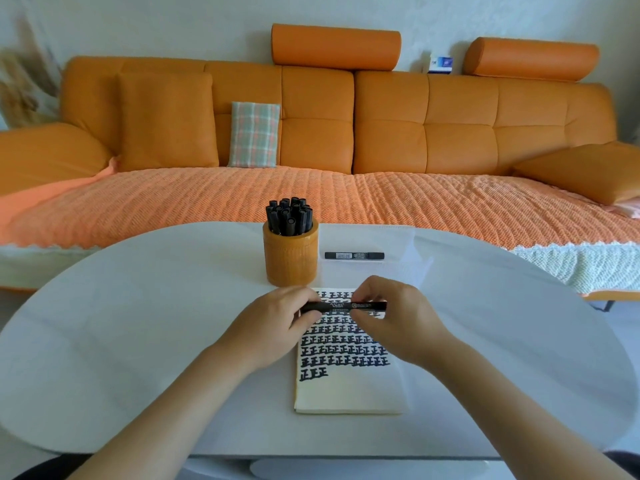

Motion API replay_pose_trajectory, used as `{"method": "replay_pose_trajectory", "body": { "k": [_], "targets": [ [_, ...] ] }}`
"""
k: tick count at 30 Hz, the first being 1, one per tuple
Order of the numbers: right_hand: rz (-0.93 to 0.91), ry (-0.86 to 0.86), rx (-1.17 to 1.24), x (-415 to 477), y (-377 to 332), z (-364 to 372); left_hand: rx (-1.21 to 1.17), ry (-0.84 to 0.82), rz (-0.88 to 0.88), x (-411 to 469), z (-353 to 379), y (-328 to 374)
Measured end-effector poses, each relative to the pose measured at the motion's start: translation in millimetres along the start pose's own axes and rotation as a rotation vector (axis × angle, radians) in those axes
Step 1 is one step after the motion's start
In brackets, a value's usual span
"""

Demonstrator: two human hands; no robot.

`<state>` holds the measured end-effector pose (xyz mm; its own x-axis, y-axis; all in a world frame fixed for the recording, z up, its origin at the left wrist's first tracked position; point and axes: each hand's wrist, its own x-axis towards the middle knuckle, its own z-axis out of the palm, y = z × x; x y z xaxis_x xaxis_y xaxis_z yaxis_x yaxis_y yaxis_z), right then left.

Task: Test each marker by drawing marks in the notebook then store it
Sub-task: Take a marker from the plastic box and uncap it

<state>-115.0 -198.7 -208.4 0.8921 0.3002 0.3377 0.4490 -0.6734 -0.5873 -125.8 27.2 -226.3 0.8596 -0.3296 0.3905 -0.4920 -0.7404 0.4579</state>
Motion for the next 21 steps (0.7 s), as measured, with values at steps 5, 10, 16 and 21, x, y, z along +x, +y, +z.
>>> {"method": "replay_pose_trajectory", "body": {
  "k": [5, 10, 16, 21],
  "targets": [
    [-0.321, -0.043, -0.366, -3.6, 0.5, 11.9, 0.016, -0.004, 0.052, 0.2, 4.3, 7.5],
    [-0.359, -0.089, -0.421, 0.6, 4.1, 10.9, 0.012, -0.004, 0.08, 0.3, 4.5, 6.6],
    [-0.372, -0.043, -0.508, 1.7, 3.0, 14.0, 0.019, 0.026, 0.089, 1.4, 7.9, 9.3],
    [-0.316, -0.152, -0.307, -1.3, -0.8, 15.4, -0.011, 0.016, 0.119, -0.2, 8.7, 11.6]
  ]
}}
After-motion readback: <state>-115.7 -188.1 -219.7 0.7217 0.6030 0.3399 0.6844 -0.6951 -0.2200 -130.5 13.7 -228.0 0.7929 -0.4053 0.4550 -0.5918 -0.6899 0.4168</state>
